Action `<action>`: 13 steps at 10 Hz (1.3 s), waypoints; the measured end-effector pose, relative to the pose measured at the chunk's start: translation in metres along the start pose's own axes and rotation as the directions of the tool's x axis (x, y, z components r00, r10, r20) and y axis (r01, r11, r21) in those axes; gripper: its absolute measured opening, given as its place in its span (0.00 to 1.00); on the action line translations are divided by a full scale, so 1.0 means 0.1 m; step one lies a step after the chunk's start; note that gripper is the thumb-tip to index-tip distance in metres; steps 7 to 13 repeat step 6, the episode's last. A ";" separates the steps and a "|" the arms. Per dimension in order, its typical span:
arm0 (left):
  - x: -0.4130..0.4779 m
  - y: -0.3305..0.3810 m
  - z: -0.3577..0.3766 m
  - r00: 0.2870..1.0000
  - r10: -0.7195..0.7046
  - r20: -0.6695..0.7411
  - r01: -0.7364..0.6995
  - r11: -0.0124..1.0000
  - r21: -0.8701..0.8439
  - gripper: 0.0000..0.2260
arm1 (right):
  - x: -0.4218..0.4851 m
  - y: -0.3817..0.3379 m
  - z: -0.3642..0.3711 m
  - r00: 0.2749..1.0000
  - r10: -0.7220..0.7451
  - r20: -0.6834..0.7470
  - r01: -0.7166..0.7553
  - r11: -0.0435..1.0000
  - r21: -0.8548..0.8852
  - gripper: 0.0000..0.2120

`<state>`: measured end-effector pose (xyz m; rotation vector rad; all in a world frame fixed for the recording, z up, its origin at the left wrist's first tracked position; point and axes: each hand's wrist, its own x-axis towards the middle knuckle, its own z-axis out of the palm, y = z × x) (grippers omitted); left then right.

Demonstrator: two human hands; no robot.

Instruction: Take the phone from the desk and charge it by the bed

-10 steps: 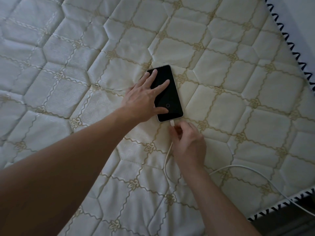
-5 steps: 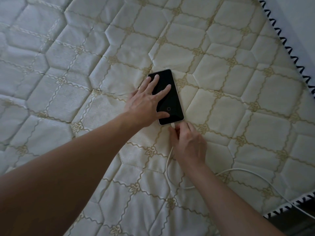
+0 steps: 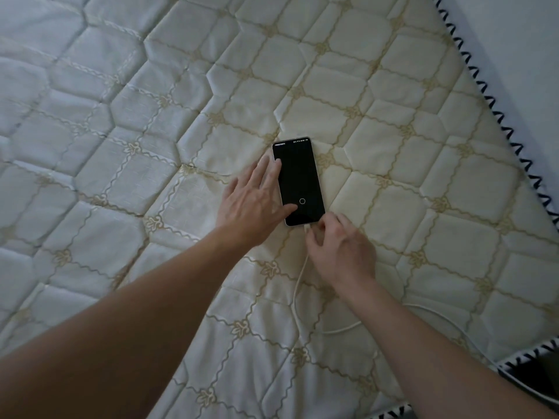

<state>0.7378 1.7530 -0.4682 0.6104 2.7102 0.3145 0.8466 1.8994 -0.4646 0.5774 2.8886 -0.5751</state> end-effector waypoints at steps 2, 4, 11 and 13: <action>-0.30 -0.11 -0.06 0.999 -0.045 -0.018 0.046 0.993 0.109 0.33 | 0.07 0.15 -0.09 0.994 -0.103 -0.028 0.098 0.985 -0.142 0.13; -0.43 -0.07 -0.07 0.999 -0.034 -0.030 0.038 0.986 0.164 0.31 | 0.06 0.26 -0.20 0.987 -0.162 -0.011 0.157 0.971 -0.180 0.14; -0.43 0.15 -0.34 0.999 -0.018 -0.033 0.024 0.979 0.202 0.30 | 0.11 0.32 -0.56 0.989 -0.150 0.018 0.151 0.972 -0.178 0.16; -0.43 0.15 -0.34 0.999 -0.018 -0.033 0.024 0.979 0.202 0.30 | 0.11 0.32 -0.56 0.989 -0.150 0.018 0.151 0.972 -0.178 0.16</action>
